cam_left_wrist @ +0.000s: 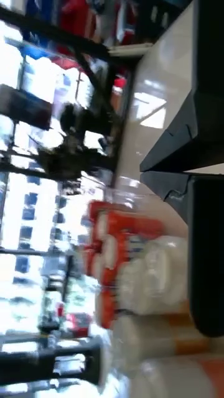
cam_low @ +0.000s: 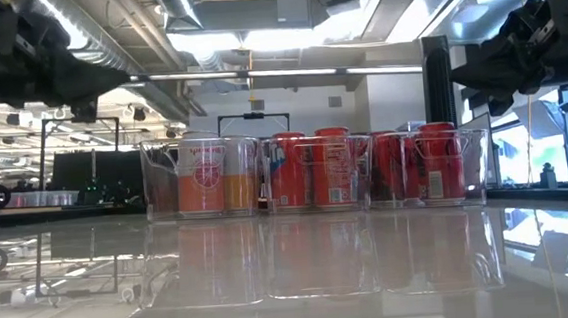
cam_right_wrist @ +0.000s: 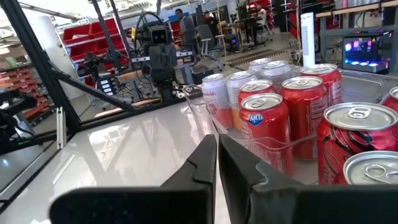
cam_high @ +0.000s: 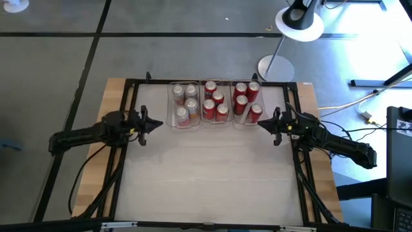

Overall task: Sort soda cans
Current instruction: Return to Home Position

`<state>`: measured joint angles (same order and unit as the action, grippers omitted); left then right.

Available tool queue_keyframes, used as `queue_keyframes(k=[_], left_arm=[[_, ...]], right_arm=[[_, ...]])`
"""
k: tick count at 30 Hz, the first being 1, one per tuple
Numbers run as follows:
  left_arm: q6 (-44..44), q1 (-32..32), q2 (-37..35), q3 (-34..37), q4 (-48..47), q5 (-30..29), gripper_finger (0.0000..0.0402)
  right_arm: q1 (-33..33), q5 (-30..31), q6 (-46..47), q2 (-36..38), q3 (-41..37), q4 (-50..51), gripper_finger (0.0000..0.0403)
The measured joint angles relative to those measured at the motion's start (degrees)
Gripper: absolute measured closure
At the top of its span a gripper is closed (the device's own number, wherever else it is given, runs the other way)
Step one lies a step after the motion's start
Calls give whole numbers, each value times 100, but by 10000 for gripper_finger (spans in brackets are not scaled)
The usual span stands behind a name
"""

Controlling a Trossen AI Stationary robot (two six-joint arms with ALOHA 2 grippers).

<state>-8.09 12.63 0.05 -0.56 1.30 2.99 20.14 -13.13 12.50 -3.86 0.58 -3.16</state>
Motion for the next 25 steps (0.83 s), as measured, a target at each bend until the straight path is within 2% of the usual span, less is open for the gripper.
queue_keyframes(k=[7,25], left_arm=[[69,-59,92,0,-51,-224,402],[101,-64,123,0,-63,-221,402]], right_arm=[[0,2,-45,-5,-6,14,384],[11,199,-67,-55,-11,11,384]])
